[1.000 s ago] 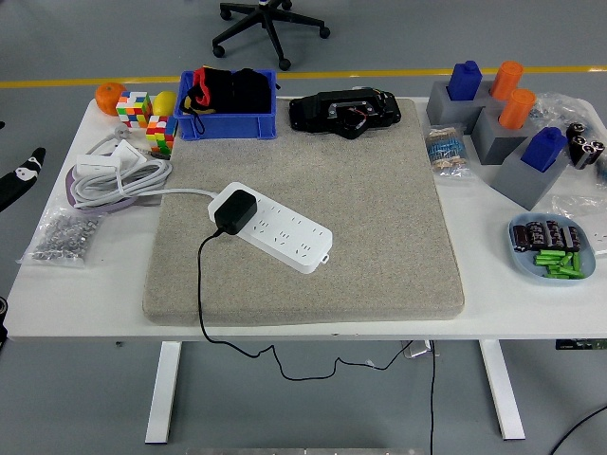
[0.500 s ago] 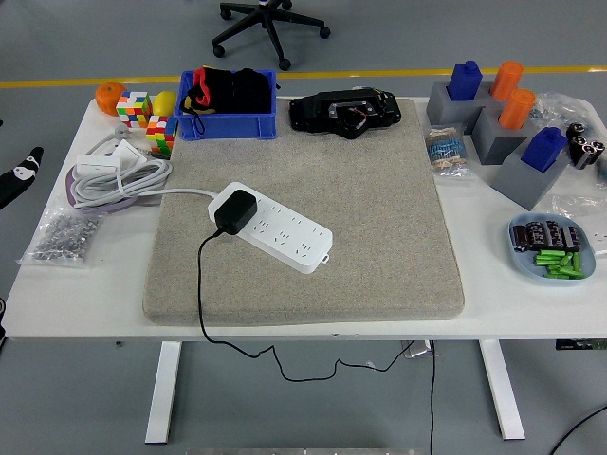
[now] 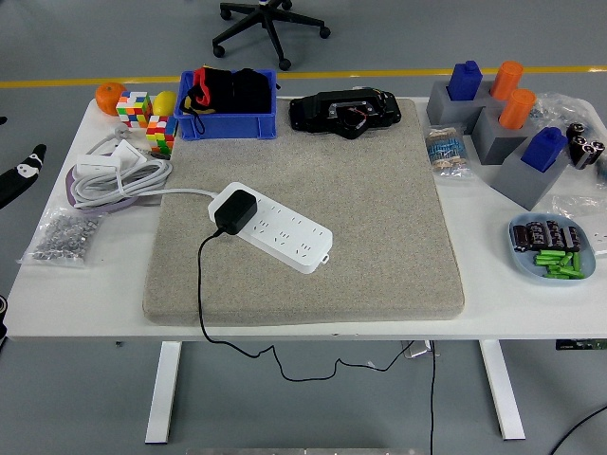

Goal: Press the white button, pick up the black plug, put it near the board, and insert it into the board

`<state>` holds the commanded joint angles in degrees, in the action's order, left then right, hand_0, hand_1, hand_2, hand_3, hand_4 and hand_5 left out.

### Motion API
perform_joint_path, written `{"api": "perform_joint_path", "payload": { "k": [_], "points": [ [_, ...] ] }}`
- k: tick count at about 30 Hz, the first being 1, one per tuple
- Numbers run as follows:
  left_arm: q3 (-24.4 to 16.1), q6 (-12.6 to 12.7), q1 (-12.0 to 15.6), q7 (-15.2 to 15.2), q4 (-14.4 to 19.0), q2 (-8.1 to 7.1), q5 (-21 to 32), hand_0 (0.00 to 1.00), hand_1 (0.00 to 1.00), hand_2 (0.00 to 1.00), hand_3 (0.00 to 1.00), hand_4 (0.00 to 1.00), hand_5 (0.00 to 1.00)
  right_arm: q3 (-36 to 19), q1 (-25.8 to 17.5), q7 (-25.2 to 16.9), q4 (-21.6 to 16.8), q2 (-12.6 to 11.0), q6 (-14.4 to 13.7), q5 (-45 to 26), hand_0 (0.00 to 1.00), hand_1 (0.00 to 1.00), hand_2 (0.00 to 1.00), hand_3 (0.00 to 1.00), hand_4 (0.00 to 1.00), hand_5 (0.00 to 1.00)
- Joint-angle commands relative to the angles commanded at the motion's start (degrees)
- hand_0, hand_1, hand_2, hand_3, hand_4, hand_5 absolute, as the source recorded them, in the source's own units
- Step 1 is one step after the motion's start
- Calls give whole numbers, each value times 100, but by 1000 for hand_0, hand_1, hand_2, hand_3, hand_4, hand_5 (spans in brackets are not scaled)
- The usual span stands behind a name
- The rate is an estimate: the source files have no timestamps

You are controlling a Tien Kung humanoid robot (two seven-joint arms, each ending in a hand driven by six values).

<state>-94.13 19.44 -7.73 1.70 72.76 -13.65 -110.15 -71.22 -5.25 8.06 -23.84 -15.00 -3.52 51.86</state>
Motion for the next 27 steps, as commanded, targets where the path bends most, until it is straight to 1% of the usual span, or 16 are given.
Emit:
{"api": "perform_joint_path", "payload": {
  "k": [27],
  "points": [
    [-39,-11,-21,-20,94,-17,17,859,870,825,783,788,473,10,34,3,9,1,2,6,746,722,701,656,720,410]
  ]
}}
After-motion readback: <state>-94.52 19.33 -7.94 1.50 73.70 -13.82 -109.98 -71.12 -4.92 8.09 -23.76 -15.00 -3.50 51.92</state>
